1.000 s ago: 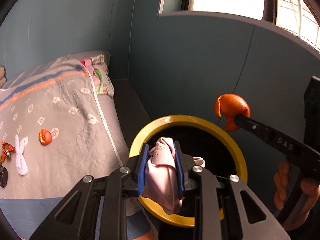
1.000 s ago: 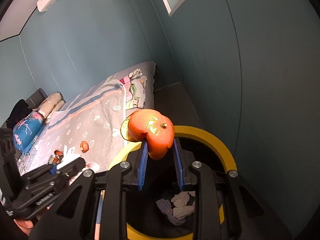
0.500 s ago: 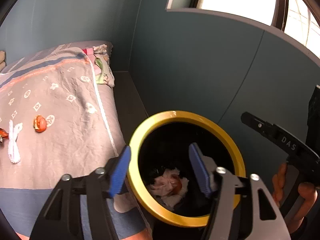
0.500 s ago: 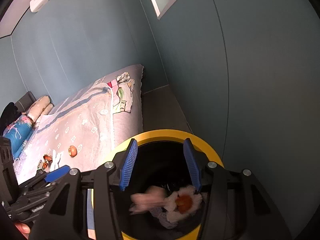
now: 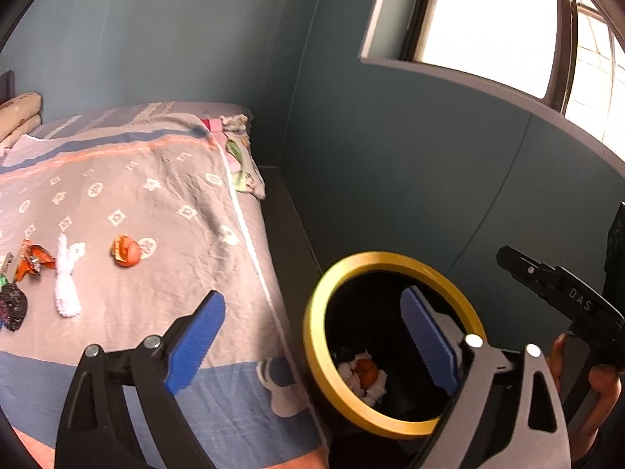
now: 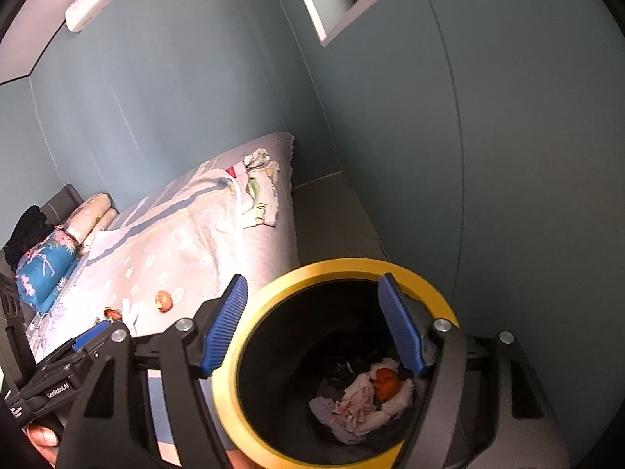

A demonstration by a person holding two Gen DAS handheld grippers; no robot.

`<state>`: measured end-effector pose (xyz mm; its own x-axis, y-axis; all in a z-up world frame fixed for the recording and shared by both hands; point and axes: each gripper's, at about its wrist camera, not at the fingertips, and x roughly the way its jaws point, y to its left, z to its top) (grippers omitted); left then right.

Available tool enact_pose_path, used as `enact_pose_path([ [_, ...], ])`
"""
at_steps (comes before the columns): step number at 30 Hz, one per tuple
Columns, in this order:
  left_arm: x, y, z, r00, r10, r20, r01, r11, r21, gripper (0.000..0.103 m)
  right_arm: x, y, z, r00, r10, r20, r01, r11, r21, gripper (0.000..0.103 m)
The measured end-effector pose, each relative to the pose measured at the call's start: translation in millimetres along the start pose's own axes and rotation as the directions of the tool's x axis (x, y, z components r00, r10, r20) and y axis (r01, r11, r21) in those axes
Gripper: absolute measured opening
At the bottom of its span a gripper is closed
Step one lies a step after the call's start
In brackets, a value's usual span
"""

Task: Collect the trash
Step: 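Move both open tools back over the bed toward the remaining trash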

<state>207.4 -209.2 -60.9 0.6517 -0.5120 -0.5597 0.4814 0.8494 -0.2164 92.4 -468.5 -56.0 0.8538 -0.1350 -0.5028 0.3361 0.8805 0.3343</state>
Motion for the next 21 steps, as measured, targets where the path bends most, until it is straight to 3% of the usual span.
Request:
enact_pose_path([
  [10, -36.9, 41.3, 6.7, 0.995, 0.078, 0.067, -0.074, 0.995, -0.065, 0.095, -4.2, 42.2, -2.3, 0.997, 0.081, -0.014, -0.081, 0.994, -0.073, 0.079],
  [21, -63.9, 103.8, 3.7, 0.976, 0.202, 0.085, -0.191, 0.974, -0.126, 0.095, 0.9, 98.3, -3.4, 0.983, 0.18, -0.039, -0.183, 0.973, -0.137, 0.082],
])
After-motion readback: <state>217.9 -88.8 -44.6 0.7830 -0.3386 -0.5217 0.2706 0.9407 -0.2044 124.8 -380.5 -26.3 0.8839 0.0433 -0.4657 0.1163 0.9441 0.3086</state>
